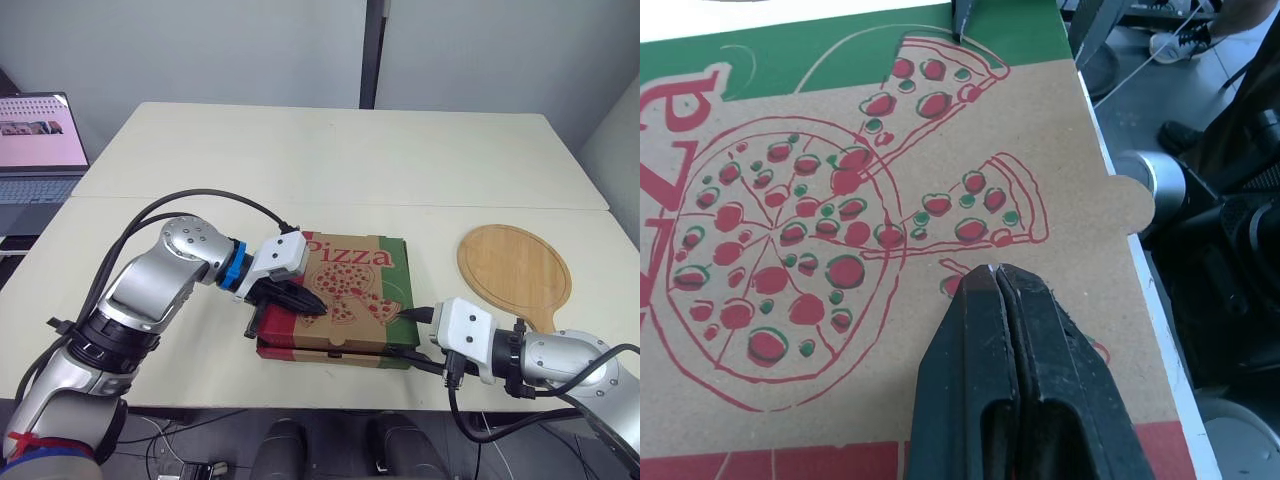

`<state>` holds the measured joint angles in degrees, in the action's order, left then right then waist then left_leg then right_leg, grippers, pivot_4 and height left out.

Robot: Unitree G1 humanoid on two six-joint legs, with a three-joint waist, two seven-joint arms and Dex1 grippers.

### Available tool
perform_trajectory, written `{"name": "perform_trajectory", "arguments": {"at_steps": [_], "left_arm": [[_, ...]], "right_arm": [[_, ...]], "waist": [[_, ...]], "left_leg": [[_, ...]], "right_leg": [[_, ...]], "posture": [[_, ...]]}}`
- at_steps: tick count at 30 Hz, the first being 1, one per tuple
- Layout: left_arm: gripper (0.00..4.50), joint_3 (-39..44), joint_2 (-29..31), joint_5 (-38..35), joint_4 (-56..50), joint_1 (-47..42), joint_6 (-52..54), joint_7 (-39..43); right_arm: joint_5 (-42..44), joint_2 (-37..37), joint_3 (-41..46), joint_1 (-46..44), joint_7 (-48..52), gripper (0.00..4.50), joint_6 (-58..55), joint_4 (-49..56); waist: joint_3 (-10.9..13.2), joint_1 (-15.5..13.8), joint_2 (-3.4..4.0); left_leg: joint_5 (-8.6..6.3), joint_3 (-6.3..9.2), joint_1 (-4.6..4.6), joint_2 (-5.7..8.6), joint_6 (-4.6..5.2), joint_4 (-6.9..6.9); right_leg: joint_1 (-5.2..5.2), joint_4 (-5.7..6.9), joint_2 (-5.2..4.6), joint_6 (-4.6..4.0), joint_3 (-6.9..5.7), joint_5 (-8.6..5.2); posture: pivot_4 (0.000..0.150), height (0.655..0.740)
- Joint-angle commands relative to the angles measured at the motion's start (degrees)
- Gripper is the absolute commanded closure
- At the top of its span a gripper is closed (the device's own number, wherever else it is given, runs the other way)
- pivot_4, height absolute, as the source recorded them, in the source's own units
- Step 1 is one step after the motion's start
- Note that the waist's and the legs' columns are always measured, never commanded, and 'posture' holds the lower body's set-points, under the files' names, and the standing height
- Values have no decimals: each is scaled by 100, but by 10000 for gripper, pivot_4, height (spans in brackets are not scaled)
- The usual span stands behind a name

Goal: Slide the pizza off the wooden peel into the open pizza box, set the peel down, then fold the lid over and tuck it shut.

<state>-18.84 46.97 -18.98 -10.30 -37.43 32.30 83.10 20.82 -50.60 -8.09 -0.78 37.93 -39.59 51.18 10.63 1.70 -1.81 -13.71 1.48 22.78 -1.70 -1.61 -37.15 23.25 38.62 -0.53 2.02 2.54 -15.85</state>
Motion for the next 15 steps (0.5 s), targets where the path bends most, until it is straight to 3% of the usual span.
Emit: {"name": "perform_trajectory", "arguments": {"at_steps": [1, 6, 9, 15], "left_arm": [[45000, -70, 15, 116, -20, 22, -66, -17], [45000, -82, -25, 173, 50, -25, -97, -30], [45000, -73, -53, 195, 72, -40, -99, -57], [45000, -59, -69, 209, 85, -61, -89, -80]], "right_arm": [[-125, 33, 94, 72, -118, 18709, 9, 162], [227, 148, 450, 200, -126, 18709, -199, 295], [993, 201, 1383, 387, 118, 18709, -479, 275], [1544, 138, 2309, 648, 336, 18709, -727, -203]], "waist": [[0, 0, 0], [-1, -1, -1], [-1, -5, -1], [-2, 0, -2]], "left_leg": [[0, 0, 0, 0, 0, 0], [0, 1, -1, 0, 0, -1], [0, 0, 0, 1, 0, -4], [0, 0, -5, 0, 0, -4]], "right_leg": [[0, 2, 0, 0, 0, 0], [0, 4, 0, 0, -1, 0], [0, 6, 0, 0, 1, 0], [-3, 11, 1, 0, 1, 0]], "posture": [[1500, 7343], [1500, 7343], [1500, 7343], [1500, 7343]]}}
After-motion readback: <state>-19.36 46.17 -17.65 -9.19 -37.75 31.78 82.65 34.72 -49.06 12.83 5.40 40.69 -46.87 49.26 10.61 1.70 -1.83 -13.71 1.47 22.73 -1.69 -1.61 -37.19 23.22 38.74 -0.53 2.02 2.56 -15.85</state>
